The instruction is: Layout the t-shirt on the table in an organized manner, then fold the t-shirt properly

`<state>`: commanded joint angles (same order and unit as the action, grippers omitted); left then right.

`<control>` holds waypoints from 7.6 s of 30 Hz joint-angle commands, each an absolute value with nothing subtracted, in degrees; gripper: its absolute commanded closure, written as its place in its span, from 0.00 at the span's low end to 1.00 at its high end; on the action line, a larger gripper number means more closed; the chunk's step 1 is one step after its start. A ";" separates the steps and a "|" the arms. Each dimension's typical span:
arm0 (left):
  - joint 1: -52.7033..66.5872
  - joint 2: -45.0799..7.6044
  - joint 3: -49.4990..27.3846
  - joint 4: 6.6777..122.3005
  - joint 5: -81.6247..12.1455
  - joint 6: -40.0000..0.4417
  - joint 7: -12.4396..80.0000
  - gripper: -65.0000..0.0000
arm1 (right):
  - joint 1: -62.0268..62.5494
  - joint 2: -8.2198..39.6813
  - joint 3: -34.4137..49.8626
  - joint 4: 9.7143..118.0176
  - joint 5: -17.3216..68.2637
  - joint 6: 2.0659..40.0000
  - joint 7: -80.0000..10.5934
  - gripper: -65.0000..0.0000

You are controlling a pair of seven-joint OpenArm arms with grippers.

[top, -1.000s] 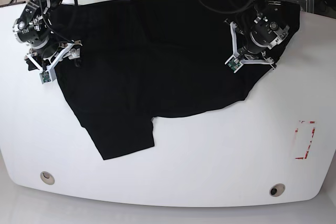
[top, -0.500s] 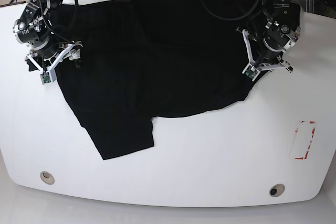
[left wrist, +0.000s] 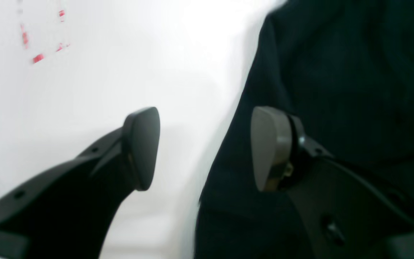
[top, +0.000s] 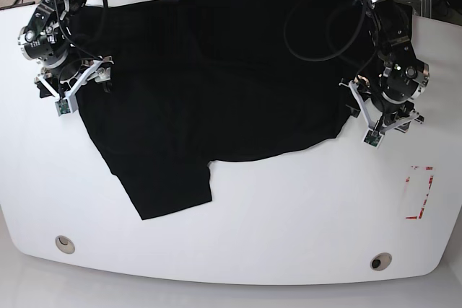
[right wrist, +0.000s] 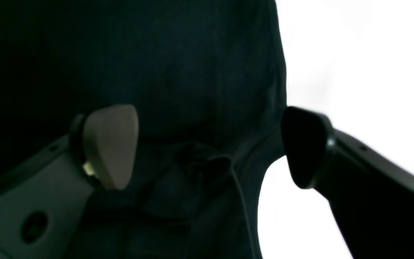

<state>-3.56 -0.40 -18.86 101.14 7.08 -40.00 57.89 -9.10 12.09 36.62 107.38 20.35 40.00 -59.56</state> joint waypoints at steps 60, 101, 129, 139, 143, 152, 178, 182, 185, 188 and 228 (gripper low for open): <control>-5.14 0.84 -14.02 94.90 7.43 -40.00 57.89 1.00 | -8.92 12.09 36.62 107.38 20.53 40.00 -59.56 0.06; 12.35 -4.35 0.22 113.36 6.99 -40.00 58.07 0.96 | -8.48 12.09 36.62 104.92 20.70 40.00 -59.56 0.06; 3.12 -0.48 -32.22 110.02 -12.97 -40.00 68.44 0.42 | -7.69 12.09 36.53 104.84 20.44 40.00 -59.56 0.06; 2.42 -3.21 -36.79 100.09 -13.23 -40.00 68.44 0.42 | -7.69 12.09 36.53 104.84 20.62 40.00 -59.56 0.06; 2.51 -3.30 -36.97 97.63 -13.85 -40.00 68.44 0.42 | -7.69 12.09 36.53 104.84 20.62 40.00 -59.56 0.06; 2.86 -3.38 -36.79 94.46 -20.00 -40.00 68.53 0.42 | -7.69 12.09 36.53 104.84 20.70 40.00 -59.56 0.06; 2.59 -4.18 -31.87 94.64 -22.37 -40.00 68.53 0.87 | -7.78 12.09 36.53 104.84 20.70 40.00 -59.56 0.06; 2.42 -4.18 -31.87 94.81 -22.37 -40.00 68.53 0.93 | -7.78 12.09 36.53 104.84 20.70 40.00 -59.56 0.06; 2.33 -4.26 -31.87 94.90 -22.46 -40.00 68.53 0.95 | -7.78 11.30 36.53 104.84 20.26 40.00 -59.56 0.06; 1.71 -5.23 -31.87 96.92 -22.37 -40.00 68.53 0.96 | -7.78 10.86 36.53 104.84 20.26 40.00 -59.56 0.06; -24.57 -16.57 -23.60 77.76 -10.51 -40.00 59.91 0.95 | -7.69 10.59 36.53 104.92 20.70 40.00 -59.56 0.06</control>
<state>-24.57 -16.57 -23.60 77.76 -10.51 -40.00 59.91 -7.69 10.59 36.53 104.92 20.70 40.00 -59.56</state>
